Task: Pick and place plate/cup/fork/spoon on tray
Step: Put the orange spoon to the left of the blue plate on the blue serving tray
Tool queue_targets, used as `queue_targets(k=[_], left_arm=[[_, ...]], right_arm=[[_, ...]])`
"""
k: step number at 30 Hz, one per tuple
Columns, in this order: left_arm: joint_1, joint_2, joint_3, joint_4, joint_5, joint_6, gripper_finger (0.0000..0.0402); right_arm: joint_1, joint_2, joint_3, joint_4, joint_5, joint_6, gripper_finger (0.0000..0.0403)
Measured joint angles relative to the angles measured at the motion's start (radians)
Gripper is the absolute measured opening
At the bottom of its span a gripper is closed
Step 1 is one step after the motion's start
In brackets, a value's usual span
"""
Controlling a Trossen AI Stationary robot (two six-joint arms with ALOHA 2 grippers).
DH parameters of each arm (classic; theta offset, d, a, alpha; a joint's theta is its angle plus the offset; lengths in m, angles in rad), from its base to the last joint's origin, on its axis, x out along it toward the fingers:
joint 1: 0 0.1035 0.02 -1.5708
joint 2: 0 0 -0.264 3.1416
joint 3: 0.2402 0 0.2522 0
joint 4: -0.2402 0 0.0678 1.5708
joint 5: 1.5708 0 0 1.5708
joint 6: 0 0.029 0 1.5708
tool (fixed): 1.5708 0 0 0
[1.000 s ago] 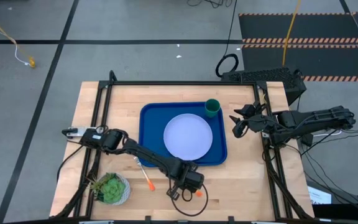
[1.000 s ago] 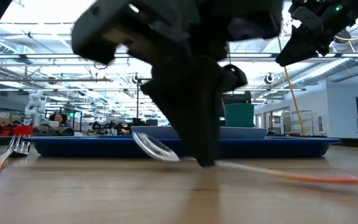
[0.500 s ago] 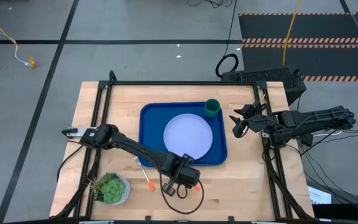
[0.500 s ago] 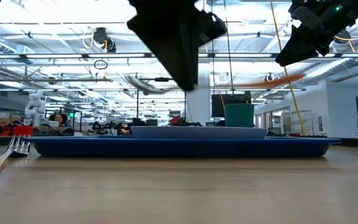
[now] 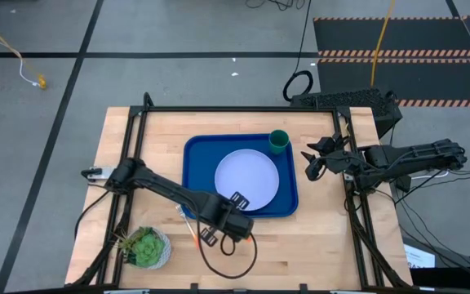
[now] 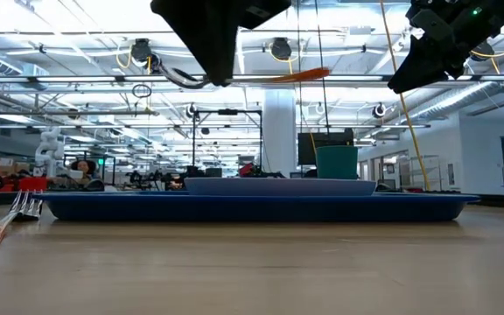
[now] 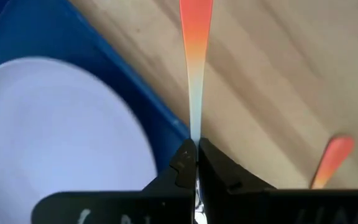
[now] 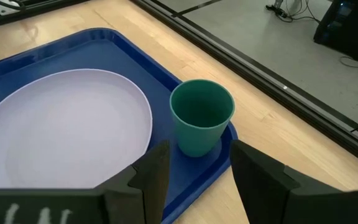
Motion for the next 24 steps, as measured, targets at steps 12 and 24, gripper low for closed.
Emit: queue_targets(k=[12,24], left_arm=[[0.003,-0.001,-0.008,-0.134,-0.176,0.13,0.0003],[0.016,-0.001,-0.008,-0.116,-0.018,0.193,0.0004]], right_arm=[[0.0,0.0,0.0,-0.007,0.0,0.0,0.016],[0.0,0.0,0.0,-0.009,0.0,0.0,0.016]])
